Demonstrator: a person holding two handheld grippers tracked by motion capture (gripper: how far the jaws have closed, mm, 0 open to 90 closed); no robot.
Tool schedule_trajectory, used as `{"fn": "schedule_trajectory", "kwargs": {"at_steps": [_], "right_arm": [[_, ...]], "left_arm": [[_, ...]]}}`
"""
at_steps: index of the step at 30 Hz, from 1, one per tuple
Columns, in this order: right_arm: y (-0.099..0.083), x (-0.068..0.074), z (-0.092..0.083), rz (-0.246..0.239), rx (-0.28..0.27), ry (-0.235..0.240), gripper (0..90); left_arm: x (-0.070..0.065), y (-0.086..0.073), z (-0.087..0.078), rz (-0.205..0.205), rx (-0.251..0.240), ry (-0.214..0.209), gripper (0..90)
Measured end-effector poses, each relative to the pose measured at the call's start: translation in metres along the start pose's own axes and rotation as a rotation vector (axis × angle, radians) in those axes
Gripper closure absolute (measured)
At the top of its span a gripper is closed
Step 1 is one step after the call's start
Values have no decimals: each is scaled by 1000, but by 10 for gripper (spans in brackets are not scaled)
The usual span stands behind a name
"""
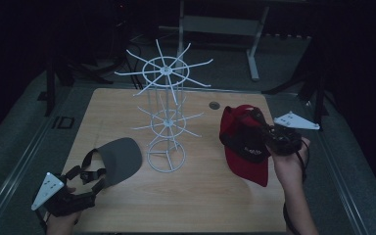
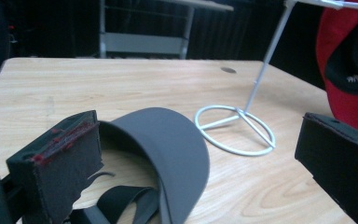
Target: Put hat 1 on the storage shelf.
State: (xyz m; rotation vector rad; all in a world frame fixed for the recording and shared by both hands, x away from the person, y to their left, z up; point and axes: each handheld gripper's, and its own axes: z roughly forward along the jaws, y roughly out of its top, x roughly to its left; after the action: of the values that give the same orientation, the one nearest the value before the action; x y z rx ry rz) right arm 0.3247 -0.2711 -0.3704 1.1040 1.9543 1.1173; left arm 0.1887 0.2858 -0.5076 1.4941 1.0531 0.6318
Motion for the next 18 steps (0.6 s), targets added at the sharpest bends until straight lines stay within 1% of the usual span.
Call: {"fn": "schedule_trajectory", "kwargs": {"at_steps": [2, 3, 4, 7, 9, 10, 13, 14, 15, 16, 17, 18], "right_arm": [[0, -1, -1, 2, -2, 1, 836], [1, -2, -3, -2, 0, 1, 837], [2, -2, -6, 0, -2, 5, 837], [3, 0, -11, 0, -6, 23, 837], [4, 2, -15, -1, -11, 30, 837], [5, 2, -17, 0, -17, 34, 837], [6, 6, -22, -6, -34, 49, 837], [6, 7, -23, -7, -37, 58, 837], [6, 7, -23, -7, -37, 58, 837], [7, 9, -26, -7, -46, 80, 837], [7, 9, -26, -7, -46, 80, 837], [7, 12, -28, -11, -51, 90, 837]], "left_arm": [[-2, 2, 0, 1, 6, -4, 9], [-7, 7, 0, 8, 2, -37, 9], [-10, 9, 1, 12, 3, -45, 9], [-22, 20, 3, 49, 10, -95, 13], [-30, 28, 5, 67, 7, -135, 32], [-35, 33, 6, 69, 5, -156, 33], [-47, 46, 8, 82, -16, -239, 38], [-53, 51, 9, 92, -24, -282, 41], [-53, 51, 9, 92, -24, -282, 42], [-62, 60, 11, 107, -29, -337, 43], [-62, 60, 11, 107, -29, -337, 43], [-72, 68, 14, 134, -24, -378, 43]]}}
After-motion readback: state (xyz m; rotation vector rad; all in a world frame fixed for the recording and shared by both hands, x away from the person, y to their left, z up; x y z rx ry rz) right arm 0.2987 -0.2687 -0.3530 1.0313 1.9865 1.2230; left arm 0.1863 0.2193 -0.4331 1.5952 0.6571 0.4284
